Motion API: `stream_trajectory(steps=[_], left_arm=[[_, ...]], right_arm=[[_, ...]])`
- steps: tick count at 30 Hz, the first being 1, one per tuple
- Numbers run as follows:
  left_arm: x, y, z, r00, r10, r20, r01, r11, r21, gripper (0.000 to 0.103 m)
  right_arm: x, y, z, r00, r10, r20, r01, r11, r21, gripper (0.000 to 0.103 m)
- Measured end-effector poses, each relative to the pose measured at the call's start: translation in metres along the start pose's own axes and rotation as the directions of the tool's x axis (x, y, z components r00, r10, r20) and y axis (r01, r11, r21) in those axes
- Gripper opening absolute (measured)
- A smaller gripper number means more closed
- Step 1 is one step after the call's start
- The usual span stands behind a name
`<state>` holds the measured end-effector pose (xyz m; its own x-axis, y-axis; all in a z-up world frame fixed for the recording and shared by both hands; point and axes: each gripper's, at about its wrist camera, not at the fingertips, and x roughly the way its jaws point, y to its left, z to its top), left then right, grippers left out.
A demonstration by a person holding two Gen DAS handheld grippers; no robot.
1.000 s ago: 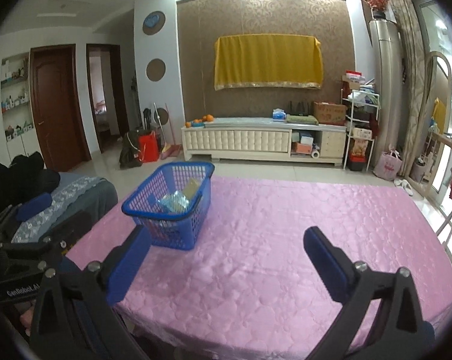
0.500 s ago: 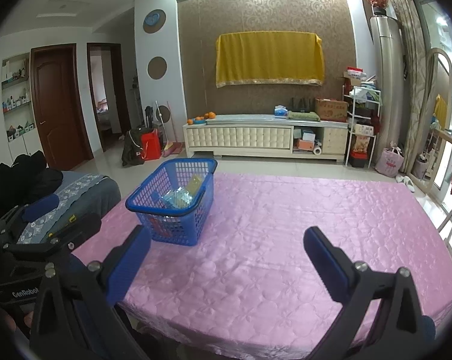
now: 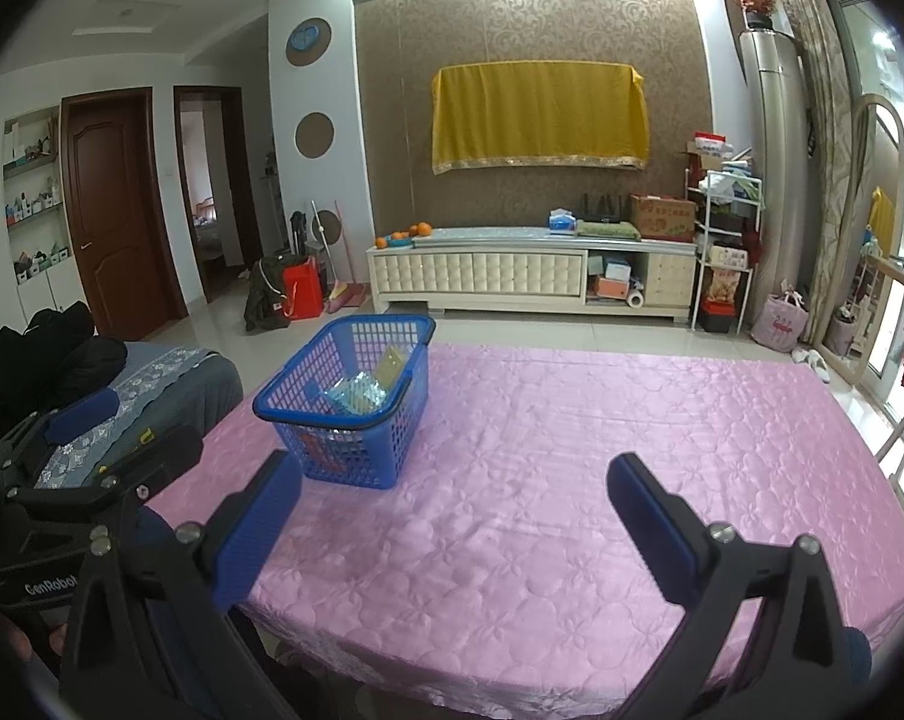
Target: Organize snacks
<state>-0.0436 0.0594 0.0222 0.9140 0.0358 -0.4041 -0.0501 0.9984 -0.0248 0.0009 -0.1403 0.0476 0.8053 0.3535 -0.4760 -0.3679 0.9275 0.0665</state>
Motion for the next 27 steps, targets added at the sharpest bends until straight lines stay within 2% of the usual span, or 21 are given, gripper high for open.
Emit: stream_trajectory(steps=[27], left_arm=[[-0.0032, -0.0004, 0.0016, 1.000, -0.013, -0.014, 0.013, 1.000, -0.012, 0.103]], right_arm=[[-0.0032, -0.0003, -0.0007, 1.000, -0.010, -0.003, 0.010, 1.000, -0.003, 0.103]])
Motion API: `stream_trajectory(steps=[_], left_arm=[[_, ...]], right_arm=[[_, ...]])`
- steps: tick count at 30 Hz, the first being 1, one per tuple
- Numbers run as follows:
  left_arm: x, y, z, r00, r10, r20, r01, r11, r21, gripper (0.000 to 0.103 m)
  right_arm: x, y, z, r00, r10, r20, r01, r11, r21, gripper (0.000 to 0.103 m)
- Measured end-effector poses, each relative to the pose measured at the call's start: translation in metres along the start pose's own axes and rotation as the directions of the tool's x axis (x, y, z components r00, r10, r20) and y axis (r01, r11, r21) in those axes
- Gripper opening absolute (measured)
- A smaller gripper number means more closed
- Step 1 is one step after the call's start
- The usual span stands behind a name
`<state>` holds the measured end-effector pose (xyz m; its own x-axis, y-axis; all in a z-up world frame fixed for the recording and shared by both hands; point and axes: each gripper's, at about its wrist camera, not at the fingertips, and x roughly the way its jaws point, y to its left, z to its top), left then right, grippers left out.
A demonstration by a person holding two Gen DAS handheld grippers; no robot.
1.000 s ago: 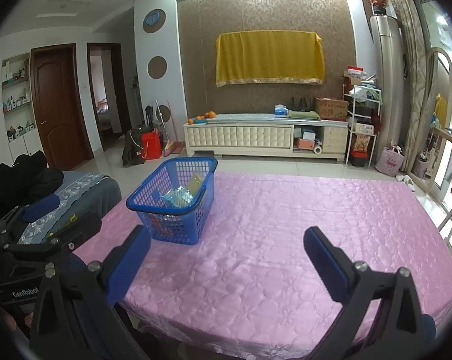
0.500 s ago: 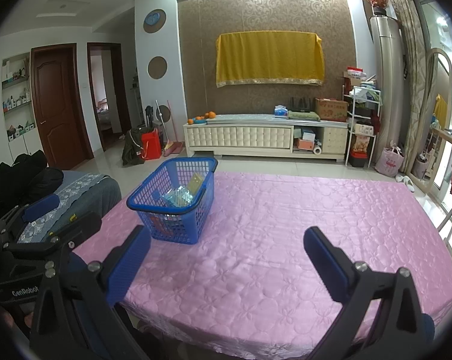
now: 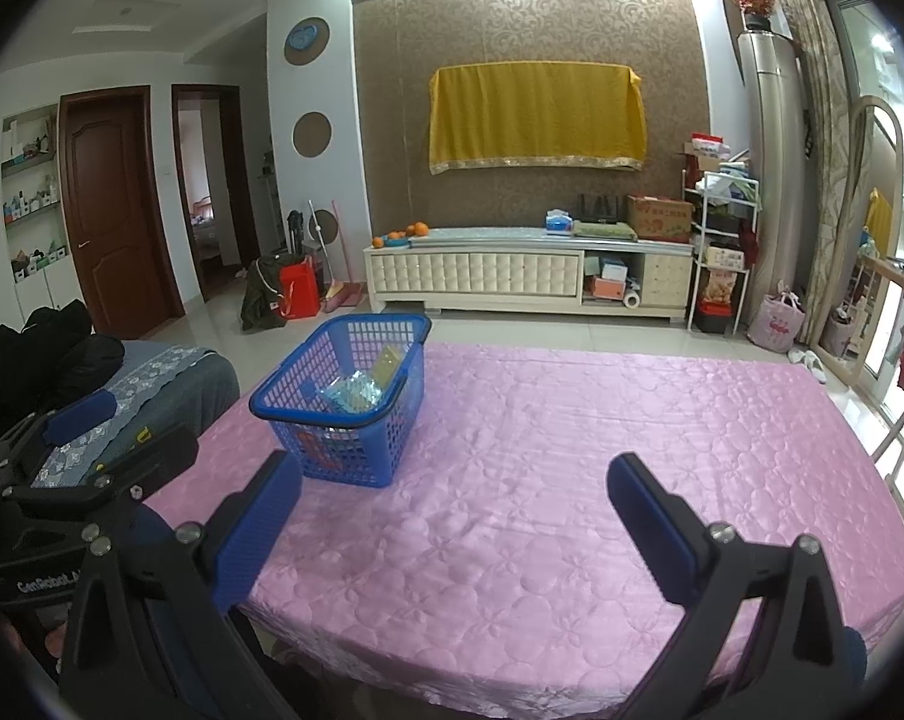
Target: Organize snacks
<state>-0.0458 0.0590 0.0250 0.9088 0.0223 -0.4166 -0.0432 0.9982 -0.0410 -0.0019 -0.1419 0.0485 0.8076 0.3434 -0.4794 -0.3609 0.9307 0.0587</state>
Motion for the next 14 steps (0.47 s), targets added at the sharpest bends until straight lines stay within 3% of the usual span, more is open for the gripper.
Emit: stream_trajectory(steps=[14], left_arm=[[-0.0001, -0.0023, -0.0003, 1.000, -0.009, -0.007, 0.009, 1.000, 0.004, 0.103]], right_arm=[[-0.0020, -0.0046, -0.0012, 1.000, -0.007, -0.005, 0.007, 1.000, -0.004, 0.103]])
